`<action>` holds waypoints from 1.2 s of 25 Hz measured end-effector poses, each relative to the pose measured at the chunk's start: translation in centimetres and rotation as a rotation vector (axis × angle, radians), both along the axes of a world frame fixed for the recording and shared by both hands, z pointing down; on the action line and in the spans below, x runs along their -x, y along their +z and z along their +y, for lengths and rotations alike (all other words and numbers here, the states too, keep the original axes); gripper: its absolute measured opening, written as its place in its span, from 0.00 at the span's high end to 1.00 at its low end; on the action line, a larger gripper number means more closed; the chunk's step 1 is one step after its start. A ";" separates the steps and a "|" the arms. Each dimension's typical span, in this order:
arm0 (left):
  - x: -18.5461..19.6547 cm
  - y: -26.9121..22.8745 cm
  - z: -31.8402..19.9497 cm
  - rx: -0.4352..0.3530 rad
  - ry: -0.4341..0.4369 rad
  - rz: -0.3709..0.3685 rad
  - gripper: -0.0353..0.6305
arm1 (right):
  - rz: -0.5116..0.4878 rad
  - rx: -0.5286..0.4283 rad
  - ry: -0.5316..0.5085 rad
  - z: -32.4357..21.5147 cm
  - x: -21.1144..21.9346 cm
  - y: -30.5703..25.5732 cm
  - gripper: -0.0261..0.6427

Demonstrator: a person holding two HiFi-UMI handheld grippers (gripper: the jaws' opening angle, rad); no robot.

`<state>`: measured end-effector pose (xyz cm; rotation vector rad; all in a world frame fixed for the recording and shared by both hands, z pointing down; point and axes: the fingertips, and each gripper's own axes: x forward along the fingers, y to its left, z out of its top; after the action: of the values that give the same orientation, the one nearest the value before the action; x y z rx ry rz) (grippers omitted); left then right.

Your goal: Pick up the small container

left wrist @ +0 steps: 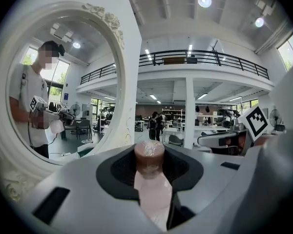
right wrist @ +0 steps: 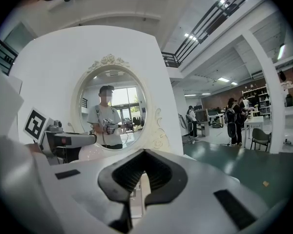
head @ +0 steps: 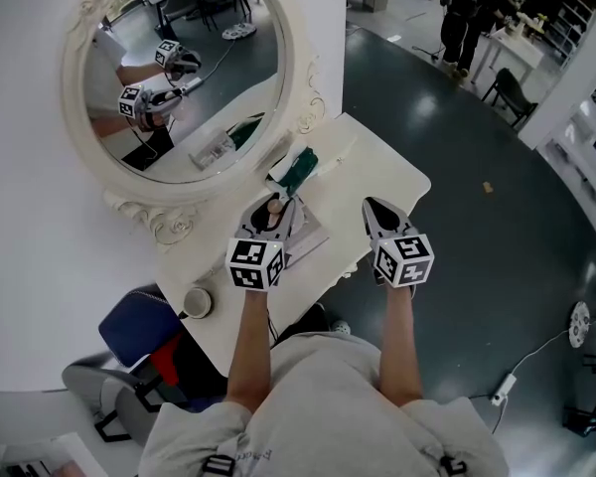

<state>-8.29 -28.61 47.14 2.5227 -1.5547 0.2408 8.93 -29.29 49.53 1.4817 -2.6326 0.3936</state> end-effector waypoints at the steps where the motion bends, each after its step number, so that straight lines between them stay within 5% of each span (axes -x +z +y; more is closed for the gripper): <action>1: 0.0 -0.1 0.0 -0.003 -0.002 -0.002 0.74 | 0.002 0.000 -0.003 0.0 0.1 0.0 0.94; 30: 0.0 0.8 0.2 0.020 0.006 -0.028 0.74 | 0.025 -0.037 -0.025 -0.1 0.8 -0.6 0.94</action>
<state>-8.29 -28.44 47.92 2.5201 -1.5472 0.2914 8.11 -29.42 48.90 1.4531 -2.6495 0.3238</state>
